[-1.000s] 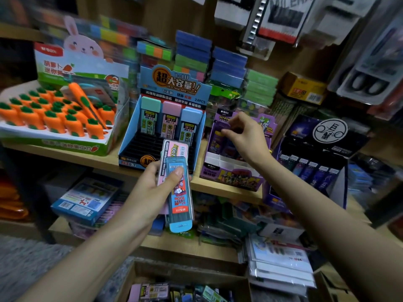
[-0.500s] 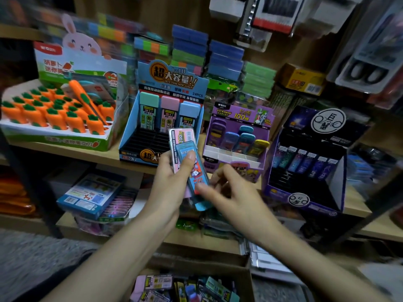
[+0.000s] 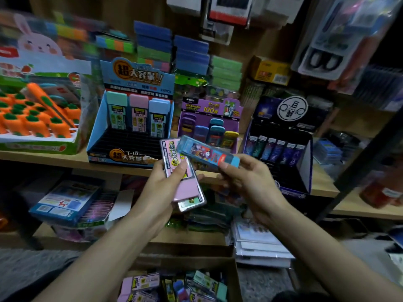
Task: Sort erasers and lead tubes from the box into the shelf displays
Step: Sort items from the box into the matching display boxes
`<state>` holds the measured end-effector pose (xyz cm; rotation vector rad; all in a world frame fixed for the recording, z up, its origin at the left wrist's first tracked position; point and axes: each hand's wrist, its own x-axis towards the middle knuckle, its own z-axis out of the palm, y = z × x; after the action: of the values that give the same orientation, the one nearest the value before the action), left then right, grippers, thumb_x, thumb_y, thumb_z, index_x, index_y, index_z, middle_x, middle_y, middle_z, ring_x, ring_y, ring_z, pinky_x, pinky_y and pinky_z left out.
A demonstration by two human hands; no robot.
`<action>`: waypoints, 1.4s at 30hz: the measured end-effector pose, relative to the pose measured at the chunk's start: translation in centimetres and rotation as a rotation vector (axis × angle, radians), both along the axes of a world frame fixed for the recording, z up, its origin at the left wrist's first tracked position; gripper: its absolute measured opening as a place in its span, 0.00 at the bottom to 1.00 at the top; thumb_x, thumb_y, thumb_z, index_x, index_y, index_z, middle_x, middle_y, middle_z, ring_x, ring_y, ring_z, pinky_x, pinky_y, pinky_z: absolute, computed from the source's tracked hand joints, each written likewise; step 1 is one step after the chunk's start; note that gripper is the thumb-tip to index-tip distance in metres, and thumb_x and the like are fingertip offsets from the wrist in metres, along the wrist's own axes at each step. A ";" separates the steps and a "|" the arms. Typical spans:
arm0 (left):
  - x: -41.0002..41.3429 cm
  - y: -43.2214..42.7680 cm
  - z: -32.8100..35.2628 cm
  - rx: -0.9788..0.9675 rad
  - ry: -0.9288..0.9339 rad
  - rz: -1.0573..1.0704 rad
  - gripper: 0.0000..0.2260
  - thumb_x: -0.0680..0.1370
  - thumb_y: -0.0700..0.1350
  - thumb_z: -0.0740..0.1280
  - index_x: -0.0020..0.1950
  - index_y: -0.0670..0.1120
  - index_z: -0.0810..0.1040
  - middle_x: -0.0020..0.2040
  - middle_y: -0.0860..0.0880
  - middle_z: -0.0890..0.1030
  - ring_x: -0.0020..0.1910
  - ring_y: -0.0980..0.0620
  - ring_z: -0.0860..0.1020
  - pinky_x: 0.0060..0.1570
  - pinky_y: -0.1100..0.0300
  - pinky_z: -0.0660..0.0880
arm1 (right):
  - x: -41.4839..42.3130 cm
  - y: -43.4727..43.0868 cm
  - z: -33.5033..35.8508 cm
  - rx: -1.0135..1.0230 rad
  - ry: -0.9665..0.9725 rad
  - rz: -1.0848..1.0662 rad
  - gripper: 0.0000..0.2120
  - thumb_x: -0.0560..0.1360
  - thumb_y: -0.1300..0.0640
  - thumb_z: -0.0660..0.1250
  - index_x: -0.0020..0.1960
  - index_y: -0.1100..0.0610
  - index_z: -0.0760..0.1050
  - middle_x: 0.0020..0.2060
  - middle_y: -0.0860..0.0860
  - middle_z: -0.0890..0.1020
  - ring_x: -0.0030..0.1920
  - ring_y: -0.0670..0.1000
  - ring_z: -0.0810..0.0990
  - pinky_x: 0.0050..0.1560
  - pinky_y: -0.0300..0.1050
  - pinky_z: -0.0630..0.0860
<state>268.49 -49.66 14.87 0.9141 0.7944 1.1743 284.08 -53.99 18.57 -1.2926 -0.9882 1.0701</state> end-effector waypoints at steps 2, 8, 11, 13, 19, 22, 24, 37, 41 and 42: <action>0.1 0.2 -0.1 0.009 0.024 0.016 0.12 0.78 0.44 0.64 0.61 0.48 0.71 0.52 0.46 0.83 0.45 0.47 0.84 0.46 0.50 0.79 | 1.7 0.5 0.5 0.033 -0.024 -0.056 0.03 0.74 0.60 0.69 0.48 0.57 0.78 0.40 0.62 0.80 0.35 0.56 0.77 0.29 0.44 0.75; -0.3 0.8 -0.1 0.029 0.027 0.101 0.11 0.78 0.43 0.63 0.60 0.47 0.70 0.49 0.48 0.83 0.37 0.53 0.84 0.30 0.62 0.79 | 5.4 2.5 1.8 0.294 -0.409 -0.233 0.07 0.77 0.59 0.65 0.42 0.50 0.79 0.35 0.45 0.82 0.36 0.39 0.78 0.35 0.31 0.73; -0.7 1.0 0.0 0.033 0.020 0.109 0.07 0.78 0.44 0.63 0.55 0.52 0.71 0.49 0.49 0.83 0.39 0.52 0.84 0.29 0.61 0.78 | 6.0 3.8 2.5 0.365 -0.563 -0.207 0.08 0.76 0.60 0.66 0.43 0.49 0.78 0.35 0.44 0.81 0.34 0.39 0.78 0.36 0.33 0.74; -0.9 1.2 0.0 0.044 0.020 0.108 0.06 0.78 0.44 0.64 0.53 0.54 0.71 0.49 0.51 0.83 0.40 0.52 0.84 0.30 0.61 0.79 | 5.8 5.1 3.0 0.386 -0.584 -0.159 0.06 0.76 0.62 0.66 0.44 0.52 0.78 0.35 0.47 0.81 0.33 0.42 0.78 0.36 0.37 0.76; -1.4 1.6 0.1 0.065 0.048 0.115 0.08 0.78 0.45 0.64 0.54 0.56 0.71 0.49 0.51 0.83 0.42 0.52 0.84 0.34 0.56 0.80 | 4.3 8.7 3.7 0.463 -0.930 -0.086 0.07 0.75 0.62 0.68 0.52 0.62 0.79 0.46 0.55 0.81 0.45 0.51 0.78 0.48 0.44 0.75; -1.5 1.5 0.1 0.067 0.039 0.110 0.08 0.78 0.45 0.64 0.53 0.57 0.71 0.48 0.53 0.84 0.41 0.52 0.84 0.32 0.58 0.79 | 4.2 9.9 3.7 0.492 -1.125 -0.062 0.09 0.74 0.61 0.69 0.52 0.63 0.79 0.46 0.56 0.81 0.46 0.53 0.78 0.47 0.43 0.71; -1.5 1.5 0.2 0.068 0.041 0.099 0.09 0.78 0.45 0.64 0.53 0.58 0.71 0.49 0.52 0.83 0.41 0.52 0.84 0.32 0.58 0.79 | 4.2 10.4 3.3 0.490 -1.181 -0.045 0.11 0.74 0.60 0.69 0.55 0.60 0.78 0.47 0.55 0.82 0.49 0.55 0.79 0.50 0.49 0.74; -1.7 1.0 0.5 0.130 0.103 0.074 0.11 0.72 0.47 0.70 0.51 0.57 0.72 0.48 0.49 0.84 0.43 0.50 0.84 0.38 0.56 0.80 | 2.3 8.1 1.2 0.570 -1.301 -0.145 0.09 0.77 0.56 0.64 0.54 0.59 0.77 0.51 0.53 0.76 0.52 0.52 0.71 0.53 0.43 0.67; -1.4 0.6 0.5 0.204 0.199 -0.031 0.19 0.63 0.52 0.73 0.52 0.56 0.74 0.43 0.55 0.85 0.41 0.56 0.83 0.35 0.63 0.78 | -0.2 4.3 1.0 0.180 -0.528 0.143 0.12 0.76 0.50 0.64 0.56 0.54 0.73 0.44 0.50 0.80 0.40 0.44 0.77 0.39 0.33 0.73; -1.2 0.5 0.6 0.216 0.220 -0.073 0.20 0.62 0.52 0.73 0.52 0.56 0.75 0.43 0.55 0.85 0.41 0.56 0.83 0.34 0.65 0.77 | -0.6 3.6 0.9 0.083 -0.355 0.177 0.12 0.76 0.50 0.65 0.55 0.55 0.72 0.41 0.50 0.81 0.35 0.43 0.77 0.33 0.34 0.73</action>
<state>267.32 -49.19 15.44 1.2574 0.8127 1.1218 283.49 -50.42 19.50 -1.3730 -1.4214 0.9371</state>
